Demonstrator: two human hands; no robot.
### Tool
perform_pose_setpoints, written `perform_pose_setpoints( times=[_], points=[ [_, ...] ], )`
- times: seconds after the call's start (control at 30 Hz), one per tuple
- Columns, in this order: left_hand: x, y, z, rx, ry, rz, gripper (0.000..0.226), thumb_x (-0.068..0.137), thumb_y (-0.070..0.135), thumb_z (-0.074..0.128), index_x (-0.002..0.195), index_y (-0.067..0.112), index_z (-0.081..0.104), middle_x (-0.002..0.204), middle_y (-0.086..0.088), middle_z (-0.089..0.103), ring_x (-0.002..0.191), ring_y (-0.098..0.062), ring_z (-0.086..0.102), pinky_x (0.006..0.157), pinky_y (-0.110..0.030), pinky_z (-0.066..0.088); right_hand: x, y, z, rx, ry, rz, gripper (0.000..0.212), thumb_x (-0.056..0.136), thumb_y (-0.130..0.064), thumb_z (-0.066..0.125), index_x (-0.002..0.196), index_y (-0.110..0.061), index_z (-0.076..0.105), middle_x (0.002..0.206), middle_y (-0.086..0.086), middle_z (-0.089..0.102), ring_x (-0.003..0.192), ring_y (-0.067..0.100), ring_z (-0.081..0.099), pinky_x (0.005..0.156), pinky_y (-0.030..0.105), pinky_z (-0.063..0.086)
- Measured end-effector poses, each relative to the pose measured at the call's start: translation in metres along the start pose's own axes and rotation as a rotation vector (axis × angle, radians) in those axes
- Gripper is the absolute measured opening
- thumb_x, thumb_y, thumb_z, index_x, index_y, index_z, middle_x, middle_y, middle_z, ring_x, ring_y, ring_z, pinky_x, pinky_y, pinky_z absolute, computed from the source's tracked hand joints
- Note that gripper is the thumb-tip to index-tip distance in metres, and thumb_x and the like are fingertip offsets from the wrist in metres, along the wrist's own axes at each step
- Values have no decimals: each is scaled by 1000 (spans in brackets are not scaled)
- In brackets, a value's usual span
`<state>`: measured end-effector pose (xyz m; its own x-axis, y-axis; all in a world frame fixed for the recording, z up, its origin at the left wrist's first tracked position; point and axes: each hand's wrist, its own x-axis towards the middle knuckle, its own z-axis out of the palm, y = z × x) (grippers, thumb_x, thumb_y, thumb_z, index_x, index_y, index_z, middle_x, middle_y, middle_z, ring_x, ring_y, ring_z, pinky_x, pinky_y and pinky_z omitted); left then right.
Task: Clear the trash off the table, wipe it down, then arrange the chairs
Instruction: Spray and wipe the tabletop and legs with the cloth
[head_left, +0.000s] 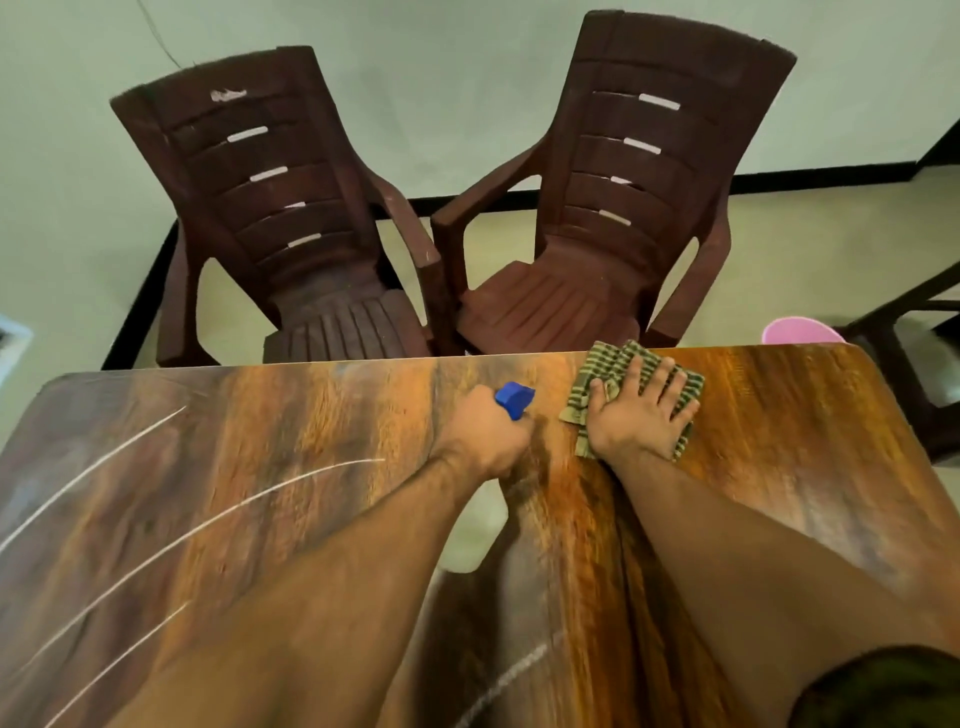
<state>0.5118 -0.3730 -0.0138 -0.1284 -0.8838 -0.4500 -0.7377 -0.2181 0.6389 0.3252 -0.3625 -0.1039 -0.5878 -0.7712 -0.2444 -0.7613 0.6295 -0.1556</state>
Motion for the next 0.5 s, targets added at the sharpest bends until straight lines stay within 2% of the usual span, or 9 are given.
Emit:
perform_pose_setpoints(
  times=[0.03,0.1,0.17,0.23,0.3,0.33,0.4,0.47,0.5],
  points=[
    [4,-4,-7,-4,-5,13,24,87,34,62,90,11,56,76,-9,64,67,-29,70,64,-39,61,2,-7,0,7,0,32,76,98,-64,12,160,-22,3,167,12,-9,152,33,-12,120,57,-9],
    [10,-13,-19,-10,-23,44,22,92,31,62,84,12,55,66,-4,61,54,-19,65,50,-25,51,5,-18,0,25,-12,87,76,98,-63,13,160,-21,2,166,14,-10,152,34,-12,120,59,-8],
    [13,-25,-28,-19,-28,62,23,93,31,63,83,11,57,60,-1,58,44,-12,59,47,-23,47,4,-32,-1,7,-40,73,75,98,-63,11,160,-21,0,166,14,-11,152,36,-13,119,60,-7],
    [15,-37,-38,-40,20,63,26,93,34,63,87,9,61,63,-4,62,43,-12,59,47,-26,52,-10,-59,5,-83,-58,-140,73,99,-61,10,159,-24,-6,165,13,-15,151,36,-16,119,60,-10],
    [17,-46,-45,-26,64,101,23,93,32,62,92,10,65,75,-8,69,57,-18,66,56,-34,59,-39,-94,11,-187,-100,-476,76,98,-57,25,159,-25,-9,165,12,-17,151,35,-18,119,59,-11],
    [18,-49,-48,2,75,132,20,94,30,62,97,11,67,84,-8,71,69,-21,69,67,-37,60,-56,-108,12,-245,-140,-655,82,96,-56,34,159,-23,-7,166,12,-14,151,35,-17,120,60,-10],
    [18,-53,-54,25,77,156,21,94,31,62,104,14,68,95,-6,72,86,-22,69,81,-39,59,-85,-118,18,-296,-215,-971,75,96,-52,36,159,-22,10,167,10,4,153,33,-6,121,58,-7],
    [19,-53,-59,46,35,175,20,93,32,61,100,15,68,92,-3,71,83,-18,68,80,-38,58,-84,-101,14,-234,-227,-1097,65,97,-52,34,156,-25,25,166,6,14,154,28,-1,123,52,-8],
    [19,-53,-61,35,20,176,18,92,32,60,93,15,67,84,-3,70,74,-14,69,73,-36,59,-73,-88,11,-234,-201,-1076,67,97,-56,32,157,-28,22,167,4,9,154,26,-3,123,50,-9]
  ],
)
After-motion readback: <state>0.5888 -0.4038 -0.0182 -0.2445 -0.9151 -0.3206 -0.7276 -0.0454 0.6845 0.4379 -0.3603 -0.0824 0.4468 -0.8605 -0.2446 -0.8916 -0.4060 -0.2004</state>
